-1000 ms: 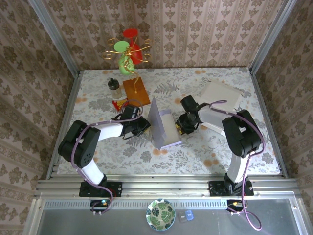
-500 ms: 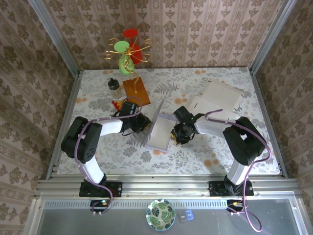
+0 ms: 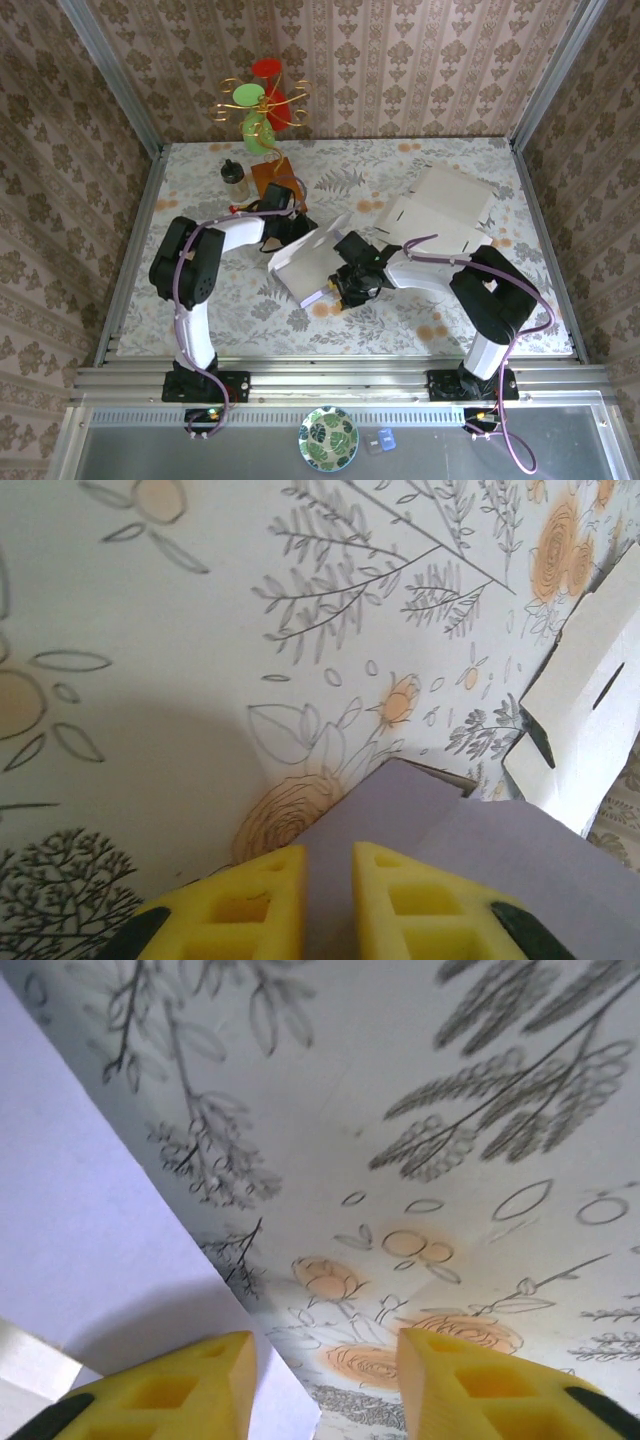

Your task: Fold the paper box

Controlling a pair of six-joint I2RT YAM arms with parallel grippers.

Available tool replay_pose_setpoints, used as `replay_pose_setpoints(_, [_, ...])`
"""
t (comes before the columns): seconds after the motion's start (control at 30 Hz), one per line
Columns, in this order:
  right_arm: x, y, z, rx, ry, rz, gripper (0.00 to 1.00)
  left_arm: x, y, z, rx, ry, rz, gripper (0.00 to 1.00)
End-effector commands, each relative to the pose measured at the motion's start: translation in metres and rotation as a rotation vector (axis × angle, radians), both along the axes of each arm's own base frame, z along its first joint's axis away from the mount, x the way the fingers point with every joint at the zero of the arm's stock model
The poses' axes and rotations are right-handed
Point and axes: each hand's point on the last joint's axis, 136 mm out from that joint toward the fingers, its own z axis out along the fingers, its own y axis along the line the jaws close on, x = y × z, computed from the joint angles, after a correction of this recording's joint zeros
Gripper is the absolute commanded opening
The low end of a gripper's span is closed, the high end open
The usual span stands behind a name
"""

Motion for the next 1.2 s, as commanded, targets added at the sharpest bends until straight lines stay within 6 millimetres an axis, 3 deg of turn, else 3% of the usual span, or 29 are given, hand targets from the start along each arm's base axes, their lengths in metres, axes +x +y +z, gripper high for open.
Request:
replay_pose_setpoints(0.0, [0.009, 0.008, 0.024, 0.043, -0.058, -0.005, 0.5, -0.007, 0.007, 0.009, 0.043, 0.012, -0.066, 0.22])
replay_pose_setpoints(0.07, [0.004, -0.001, 0.028, 0.022, -0.073, 0.019, 0.55, -0.005, 0.013, 0.018, 0.081, -0.016, -0.065, 0.27])
replay_pose_setpoints(0.13, [-0.001, -0.012, 0.034, -0.015, -0.099, 0.061, 0.59, 0.007, 0.039, 0.029, 0.144, -0.05, -0.014, 0.32])
replay_pose_setpoints(0.37, [0.002, -0.056, 0.057, -0.139, -0.274, 0.245, 0.6, 0.015, 0.08, 0.066, 0.274, -0.137, 0.048, 0.42])
replay_pose_setpoints(0.53, [0.045, -0.088, 0.094, -0.252, -0.567, 0.551, 0.57, 0.004, 0.108, 0.101, 0.378, -0.201, 0.088, 0.43])
replay_pose_setpoints(0.7, [0.08, -0.112, 0.128, -0.333, -0.824, 0.981, 0.54, -0.032, 0.138, 0.134, 0.486, -0.255, 0.107, 0.44])
replay_pose_setpoints(0.77, [0.089, -0.115, 0.135, -0.374, -0.898, 1.139, 0.52, -0.05, 0.147, 0.143, 0.525, -0.27, 0.096, 0.44])
replay_pose_setpoints(0.93, [0.109, -0.096, 0.137, -0.409, -1.16, 1.54, 0.53, -0.095, 0.162, 0.152, 0.583, -0.297, 0.037, 0.44])
replay_pose_setpoints(1.03, [0.123, -0.084, 0.135, -0.402, -1.261, 1.696, 0.53, -0.12, 0.155, 0.152, 0.598, -0.334, -0.064, 0.44])
replay_pose_setpoints(1.17, [0.147, -0.072, 0.133, -0.452, -1.394, 1.848, 0.58, -0.137, 0.154, 0.15, 0.588, -0.416, -0.14, 0.44])
